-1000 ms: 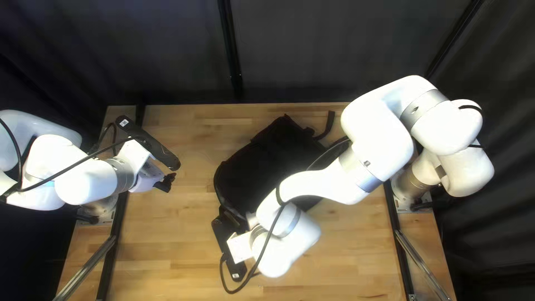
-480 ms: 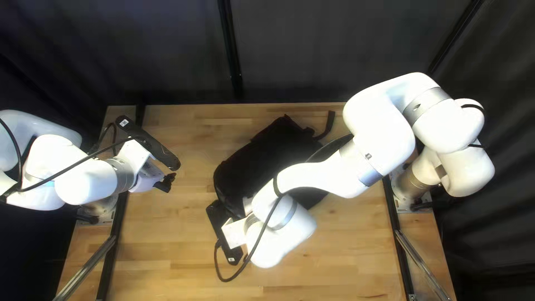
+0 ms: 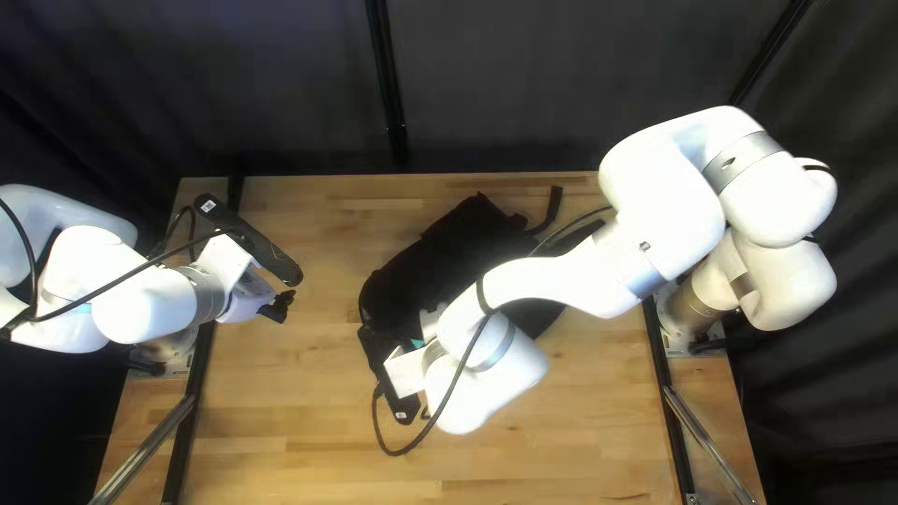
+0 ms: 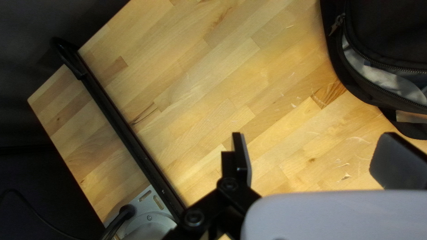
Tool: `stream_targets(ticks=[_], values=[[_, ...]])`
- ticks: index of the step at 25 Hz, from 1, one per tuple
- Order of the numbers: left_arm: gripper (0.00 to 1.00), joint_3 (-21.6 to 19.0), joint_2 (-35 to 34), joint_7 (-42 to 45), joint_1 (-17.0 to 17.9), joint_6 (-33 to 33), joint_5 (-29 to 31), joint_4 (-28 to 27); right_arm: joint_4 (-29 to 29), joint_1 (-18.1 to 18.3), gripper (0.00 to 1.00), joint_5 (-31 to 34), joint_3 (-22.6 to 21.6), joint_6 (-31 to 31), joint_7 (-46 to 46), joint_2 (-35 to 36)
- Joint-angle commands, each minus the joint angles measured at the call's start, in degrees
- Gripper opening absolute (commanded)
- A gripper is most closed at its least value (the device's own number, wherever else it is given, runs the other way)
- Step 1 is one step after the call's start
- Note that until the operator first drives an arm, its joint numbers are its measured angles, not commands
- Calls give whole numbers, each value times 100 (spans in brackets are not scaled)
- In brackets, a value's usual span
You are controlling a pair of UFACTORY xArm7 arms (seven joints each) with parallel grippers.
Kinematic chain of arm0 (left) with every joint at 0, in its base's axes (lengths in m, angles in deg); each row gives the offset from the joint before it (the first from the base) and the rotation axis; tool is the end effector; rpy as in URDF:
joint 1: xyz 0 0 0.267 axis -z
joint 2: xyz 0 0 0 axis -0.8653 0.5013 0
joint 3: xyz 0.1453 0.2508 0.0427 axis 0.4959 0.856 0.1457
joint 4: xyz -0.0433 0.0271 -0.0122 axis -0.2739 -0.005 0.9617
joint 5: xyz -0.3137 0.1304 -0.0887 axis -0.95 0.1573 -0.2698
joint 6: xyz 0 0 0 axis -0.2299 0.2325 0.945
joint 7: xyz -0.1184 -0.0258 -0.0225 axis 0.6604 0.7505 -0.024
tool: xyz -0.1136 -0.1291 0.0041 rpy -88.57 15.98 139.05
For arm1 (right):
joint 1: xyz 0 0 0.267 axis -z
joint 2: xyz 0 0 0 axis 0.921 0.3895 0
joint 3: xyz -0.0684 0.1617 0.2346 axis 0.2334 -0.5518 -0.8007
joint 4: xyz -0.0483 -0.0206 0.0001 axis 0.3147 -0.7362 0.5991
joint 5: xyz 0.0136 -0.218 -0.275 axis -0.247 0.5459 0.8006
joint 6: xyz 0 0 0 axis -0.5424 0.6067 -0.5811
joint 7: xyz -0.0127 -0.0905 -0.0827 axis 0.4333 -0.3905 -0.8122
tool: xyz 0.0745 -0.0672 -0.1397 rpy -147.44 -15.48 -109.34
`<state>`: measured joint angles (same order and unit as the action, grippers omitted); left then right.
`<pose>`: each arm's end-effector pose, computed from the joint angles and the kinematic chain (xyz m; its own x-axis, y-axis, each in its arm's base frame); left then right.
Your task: Remove a lunch box from a kids backpack
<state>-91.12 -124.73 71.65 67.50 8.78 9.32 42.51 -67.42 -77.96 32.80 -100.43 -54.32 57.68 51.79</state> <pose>0.2835 0.0077 0.2228 0.6305 0.6087 0.4815 0.7560 -0.6221 -0.2035 0.5094 0.0260 0.1565 0.9408 0.3257 -0.0936 0.3048 -0.6922 0.6542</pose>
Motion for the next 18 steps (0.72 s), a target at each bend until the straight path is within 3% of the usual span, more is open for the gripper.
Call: stream_targets(ticks=[1,9,18], values=[[100,0,0,0,0,0,0,0,549,279,0,-4,115,670,-126,-503],[100,0,0,0,0,0,0,0,1318,723,0,-143,448,1699,-345,-1273],[100,0,0,0,0,0,0,0,1340,743,0,-234,476,1469,-44,-1258]])
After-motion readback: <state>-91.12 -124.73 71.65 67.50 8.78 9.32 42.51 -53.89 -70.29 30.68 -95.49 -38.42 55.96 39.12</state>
